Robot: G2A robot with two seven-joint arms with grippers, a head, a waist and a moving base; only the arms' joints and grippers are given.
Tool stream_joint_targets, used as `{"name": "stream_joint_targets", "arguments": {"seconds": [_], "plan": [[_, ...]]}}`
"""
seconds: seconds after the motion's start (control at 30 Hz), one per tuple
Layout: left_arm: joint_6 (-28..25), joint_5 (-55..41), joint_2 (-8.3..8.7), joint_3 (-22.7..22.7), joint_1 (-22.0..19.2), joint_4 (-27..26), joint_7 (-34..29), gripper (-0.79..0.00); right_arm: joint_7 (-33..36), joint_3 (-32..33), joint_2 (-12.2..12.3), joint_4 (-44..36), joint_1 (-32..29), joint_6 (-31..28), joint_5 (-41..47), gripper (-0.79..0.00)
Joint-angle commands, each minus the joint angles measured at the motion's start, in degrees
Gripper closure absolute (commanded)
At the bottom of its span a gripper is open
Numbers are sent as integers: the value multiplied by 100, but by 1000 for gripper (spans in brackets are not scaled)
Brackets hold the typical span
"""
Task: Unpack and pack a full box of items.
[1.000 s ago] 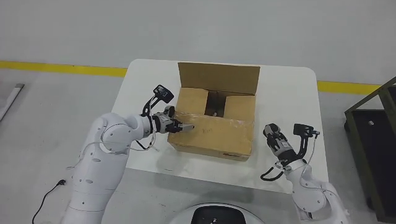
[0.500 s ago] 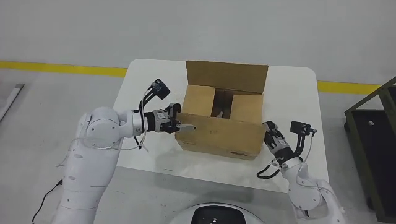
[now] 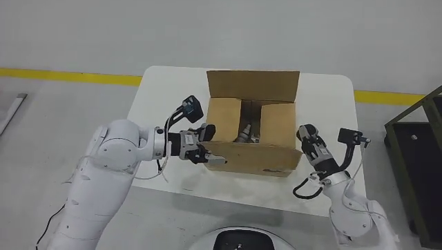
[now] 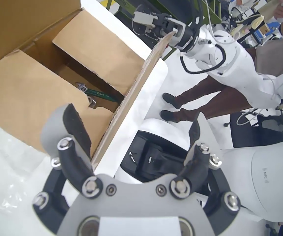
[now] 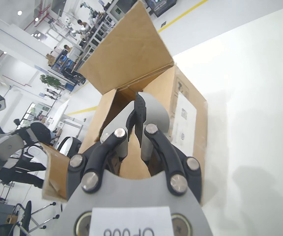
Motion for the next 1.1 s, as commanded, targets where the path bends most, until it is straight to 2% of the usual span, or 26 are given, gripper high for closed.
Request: {"name": "stream_joint_targets", "arguments": {"seconds": [0.0,0.27,0.43,0.53,0.6,0.7,1.07], "plan": [[-81,-53,145,95,-34,-11,84,-785,267,-45,13,-61,-10,-203,186,0],[-260,-393,615,293,-191,-3,263,-785,1413,-31,129,-134,-203,-1640,695,0],[-312,-502,802,214,-282,202,316,-785,2104,-52,216,-155,-354,-2385,798,0],[-196,-463,836,131,-338,402,334,-785,2447,-68,266,-108,-413,-2686,855,0],[11,-80,846,137,-377,455,388,-785,2623,-97,296,-68,-426,-2830,821,0],[212,77,832,200,-367,472,676,-785,2744,-174,330,16,-422,-2995,702,0],[393,295,838,291,-397,496,740,-785,2285,-556,373,487,-210,-2924,-319,0]]}}
